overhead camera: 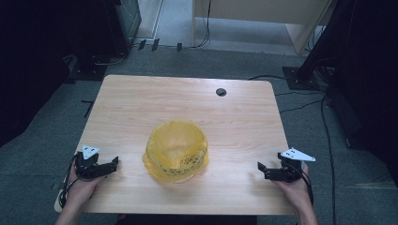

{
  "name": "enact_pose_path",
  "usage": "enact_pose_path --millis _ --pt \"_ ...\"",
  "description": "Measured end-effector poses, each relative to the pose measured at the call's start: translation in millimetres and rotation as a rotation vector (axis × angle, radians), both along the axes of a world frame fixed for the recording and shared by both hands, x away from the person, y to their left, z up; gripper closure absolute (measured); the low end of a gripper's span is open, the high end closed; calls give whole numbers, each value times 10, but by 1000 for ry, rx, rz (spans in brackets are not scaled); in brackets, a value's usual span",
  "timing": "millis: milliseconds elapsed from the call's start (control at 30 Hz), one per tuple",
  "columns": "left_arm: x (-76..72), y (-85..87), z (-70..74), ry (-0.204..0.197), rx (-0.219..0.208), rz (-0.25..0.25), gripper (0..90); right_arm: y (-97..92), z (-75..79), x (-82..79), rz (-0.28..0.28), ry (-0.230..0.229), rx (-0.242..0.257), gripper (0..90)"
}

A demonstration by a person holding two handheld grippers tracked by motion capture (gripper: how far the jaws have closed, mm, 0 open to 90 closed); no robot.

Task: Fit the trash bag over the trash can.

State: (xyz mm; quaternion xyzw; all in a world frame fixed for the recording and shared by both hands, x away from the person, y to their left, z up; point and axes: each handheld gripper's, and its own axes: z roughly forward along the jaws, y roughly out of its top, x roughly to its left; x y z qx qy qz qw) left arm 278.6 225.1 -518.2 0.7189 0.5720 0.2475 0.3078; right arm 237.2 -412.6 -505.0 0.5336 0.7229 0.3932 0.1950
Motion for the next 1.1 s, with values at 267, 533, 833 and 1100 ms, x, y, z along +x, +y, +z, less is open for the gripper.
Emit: enact_pose_path --millis 267,533,833,1100 --pt "0 0 0 0 0 0 84 -123 -86 -120 -94 24 -24 0" --pt "-1 -1 0 0 0 1 84 -185 -166 -244 -127 37 -31 0" --pt "-1 -1 0 0 0 2 84 -233 -179 -354 -163 35 -51 0" --pt "-1 -1 0 0 0 1 84 -205 -196 -389 -165 37 -97 0"
